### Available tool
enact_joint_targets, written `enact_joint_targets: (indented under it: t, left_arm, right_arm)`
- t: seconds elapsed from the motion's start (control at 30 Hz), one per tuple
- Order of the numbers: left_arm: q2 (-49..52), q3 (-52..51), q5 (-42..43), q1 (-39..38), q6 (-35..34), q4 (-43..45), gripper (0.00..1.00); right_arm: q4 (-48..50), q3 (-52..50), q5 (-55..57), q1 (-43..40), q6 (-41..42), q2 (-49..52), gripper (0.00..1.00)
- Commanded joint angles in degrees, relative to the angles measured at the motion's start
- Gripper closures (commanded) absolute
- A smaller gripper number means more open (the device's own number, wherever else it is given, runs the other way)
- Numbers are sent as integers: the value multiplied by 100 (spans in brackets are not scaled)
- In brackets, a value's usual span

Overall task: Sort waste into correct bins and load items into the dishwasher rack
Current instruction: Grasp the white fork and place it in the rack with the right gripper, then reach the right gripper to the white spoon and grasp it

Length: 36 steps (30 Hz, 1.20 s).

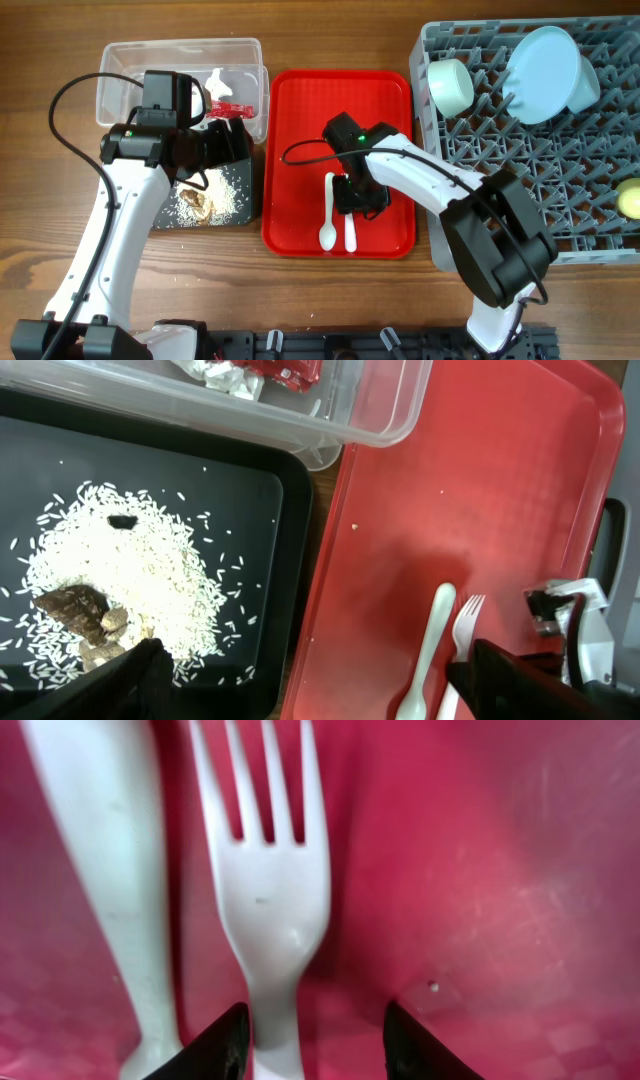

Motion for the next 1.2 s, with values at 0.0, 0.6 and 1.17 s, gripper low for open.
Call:
enact_joint_targets:
  t: [0.0, 0.6, 1.17]
  left_arm:
    - [-35, 35, 26, 11, -28, 4, 4]
    - [-35, 35, 26, 11, -28, 7, 4]
    - [-35, 35, 26, 11, -28, 7, 4]
  right_arm:
    - [138, -48, 393, 2, 87, 260, 66]
    - [-645, 503, 706, -1246, -1261, -2081, 96]
    - [-678, -422, 817, -3115, -2245, -2321, 94]
